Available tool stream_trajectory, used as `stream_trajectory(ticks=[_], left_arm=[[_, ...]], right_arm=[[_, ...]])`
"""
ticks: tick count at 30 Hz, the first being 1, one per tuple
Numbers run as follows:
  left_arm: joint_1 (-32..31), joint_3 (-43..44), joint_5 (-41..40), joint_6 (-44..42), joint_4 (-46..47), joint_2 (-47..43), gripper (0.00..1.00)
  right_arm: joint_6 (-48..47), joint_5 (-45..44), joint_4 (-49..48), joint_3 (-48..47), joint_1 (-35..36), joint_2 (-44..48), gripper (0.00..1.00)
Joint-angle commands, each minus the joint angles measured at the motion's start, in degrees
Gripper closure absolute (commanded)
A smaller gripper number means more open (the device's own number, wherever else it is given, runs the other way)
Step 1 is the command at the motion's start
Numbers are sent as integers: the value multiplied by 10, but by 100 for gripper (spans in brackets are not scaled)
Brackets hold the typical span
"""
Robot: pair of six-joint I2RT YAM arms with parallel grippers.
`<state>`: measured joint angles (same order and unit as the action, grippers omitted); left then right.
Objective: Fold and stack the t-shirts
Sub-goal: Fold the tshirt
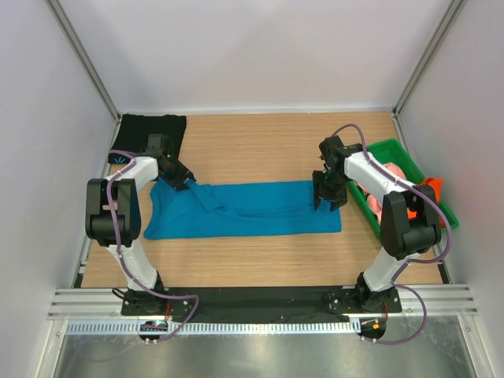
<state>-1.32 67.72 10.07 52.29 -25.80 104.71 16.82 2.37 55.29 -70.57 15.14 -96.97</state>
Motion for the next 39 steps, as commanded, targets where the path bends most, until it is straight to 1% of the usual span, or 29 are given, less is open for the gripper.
stream_trajectory(ticks=[1, 8, 19, 27, 28, 29, 31, 32, 34, 39], left_arm=[[0, 7, -7, -2, -2, -2, 61], [0, 8, -5, -1, 0, 6, 63], [0, 6, -5, -3, 4, 14, 73], [0, -9, -11, -6, 17, 16, 75], [0, -9, -9, -7, 20, 18, 77], [0, -11, -8, -7, 20, 20, 83], [0, -11, -7, -8, 22, 20, 88], [-1, -10, -8, -9, 22, 20, 93], [0, -9, -12, -9, 19, 13, 100], [-1, -12, -22, -13, 4, -14, 100]], right_arm=[[-4, 5, -6, -4, -2, 17, 43], [-4, 3, -7, -3, -1, 16, 43], [-4, 2, -8, -3, -1, 14, 42], [-5, 2, -9, 1, -1, 16, 42], [-5, 2, -8, 0, -2, 17, 43], [-4, 2, -7, 1, -2, 15, 42], [-6, 2, -7, 1, -1, 17, 43], [-5, 2, -7, 1, -1, 18, 43], [-5, 3, -7, 1, -2, 18, 42], [-4, 4, -8, 1, -1, 20, 43]])
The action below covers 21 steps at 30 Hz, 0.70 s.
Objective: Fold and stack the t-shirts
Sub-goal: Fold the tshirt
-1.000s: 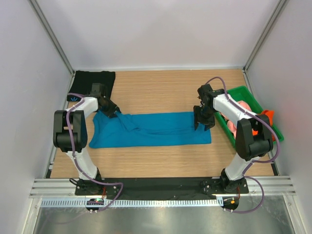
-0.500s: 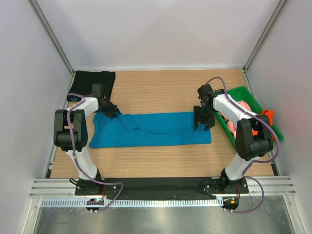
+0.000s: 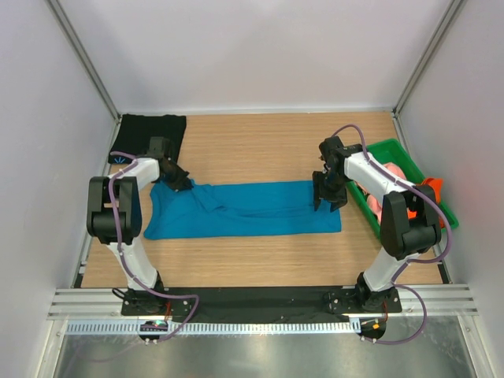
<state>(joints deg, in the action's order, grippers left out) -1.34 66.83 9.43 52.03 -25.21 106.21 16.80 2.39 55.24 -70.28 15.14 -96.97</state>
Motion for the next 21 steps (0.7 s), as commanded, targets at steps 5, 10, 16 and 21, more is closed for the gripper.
stream_trajectory(ticks=[5, 10, 16, 21], left_arm=[[-5, -11, -27, -22, -35, -70, 100], [-12, -30, -29, -29, -62, -123, 100], [-19, -68, -25, -32, -66, -155, 100], [-20, -106, -26, -32, -68, -177, 100]], right_arm=[[-4, 6, -9, 0, -2, 21, 42], [-2, 12, -11, 4, -1, 22, 42], [-1, 20, -16, 8, -1, 21, 41], [-2, 20, -17, 15, -2, 28, 37]])
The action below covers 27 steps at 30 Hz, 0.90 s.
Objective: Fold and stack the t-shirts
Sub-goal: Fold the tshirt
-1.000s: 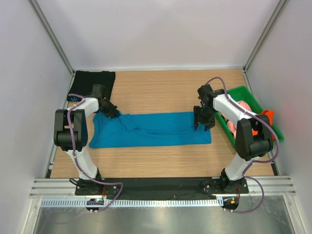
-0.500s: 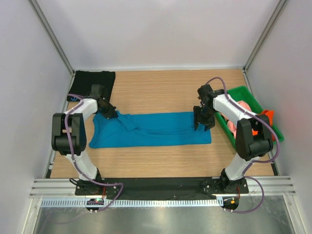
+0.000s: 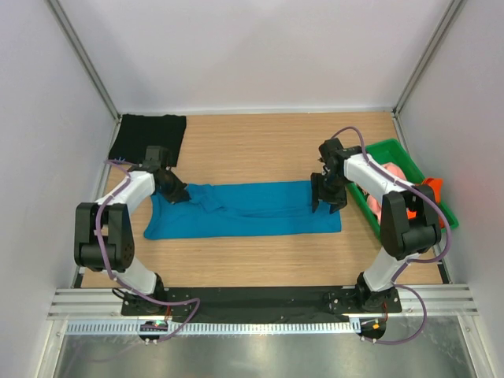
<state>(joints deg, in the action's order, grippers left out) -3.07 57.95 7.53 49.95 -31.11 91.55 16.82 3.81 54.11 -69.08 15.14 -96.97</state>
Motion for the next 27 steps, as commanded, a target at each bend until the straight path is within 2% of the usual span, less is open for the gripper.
stream_trajectory(ticks=[1, 7, 11, 15, 16, 18, 19, 21, 24, 27], left_arm=[[-4, -22, -8, -11, -10, -39, 100], [-4, -50, -34, -18, -29, -69, 100], [-3, -58, -44, -26, -42, -73, 100], [-3, -53, -38, -42, -51, -82, 89], [-3, -53, -40, -49, -52, -87, 84], [-3, -48, -50, -61, -66, -101, 78], [-2, -45, -55, -71, -71, -114, 69], [0, -40, -66, -81, -86, -125, 57], [8, -35, -61, -93, -88, -150, 51], [19, -22, -53, -97, -80, -162, 50]], right_arm=[[-1, 7, -8, 6, -2, 28, 38], [-1, 15, -13, -3, 5, 29, 41], [9, 72, -47, -21, 47, 28, 44], [89, 199, -179, -33, 92, 22, 44], [150, 221, -260, -27, 103, 15, 44], [209, 238, -332, -27, 135, -4, 46], [234, 240, -385, -35, 146, -12, 47], [278, 215, -421, -43, 171, -35, 47], [330, 183, -477, -59, 209, -71, 47], [393, 162, -510, -73, 237, -115, 45]])
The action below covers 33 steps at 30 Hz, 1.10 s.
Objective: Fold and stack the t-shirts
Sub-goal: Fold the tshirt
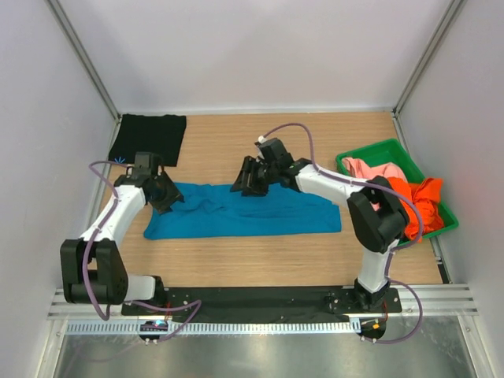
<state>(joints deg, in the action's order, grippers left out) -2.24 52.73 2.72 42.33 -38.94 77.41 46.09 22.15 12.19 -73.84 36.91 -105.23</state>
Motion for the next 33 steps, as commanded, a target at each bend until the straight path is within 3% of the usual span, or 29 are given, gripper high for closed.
stream_trajectory(ticks=[1, 11, 13, 33], left_arm=[[13, 33, -2, -22, 4, -21, 50], [36, 49, 123, -36, 90, 125, 59], [36, 43, 111, -32, 97, 134, 63], [42, 67, 66, -60, 96, 216, 62]], right_arm=[[116, -24, -118, -26, 27, -42, 45], [167, -98, -139, -61, 107, -110, 52], [167, -91, -142, -64, 112, -127, 53], [208, -129, -136, -82, 126, -180, 69]])
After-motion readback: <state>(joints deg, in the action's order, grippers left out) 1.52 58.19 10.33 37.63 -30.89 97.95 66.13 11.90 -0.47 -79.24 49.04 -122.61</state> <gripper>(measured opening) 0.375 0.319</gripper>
